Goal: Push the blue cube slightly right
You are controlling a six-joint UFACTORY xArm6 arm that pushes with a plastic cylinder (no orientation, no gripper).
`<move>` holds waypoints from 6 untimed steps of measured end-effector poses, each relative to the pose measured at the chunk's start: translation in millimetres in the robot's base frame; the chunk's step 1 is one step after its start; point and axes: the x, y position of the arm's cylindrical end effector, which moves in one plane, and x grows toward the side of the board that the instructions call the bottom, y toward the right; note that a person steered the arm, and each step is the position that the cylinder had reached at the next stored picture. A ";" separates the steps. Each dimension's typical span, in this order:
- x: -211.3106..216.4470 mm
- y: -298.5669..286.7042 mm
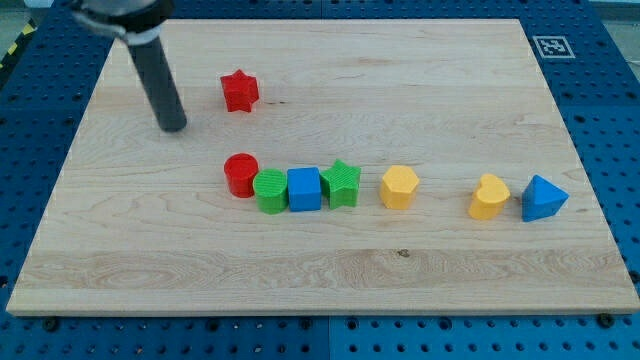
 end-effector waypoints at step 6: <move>111.8 92.3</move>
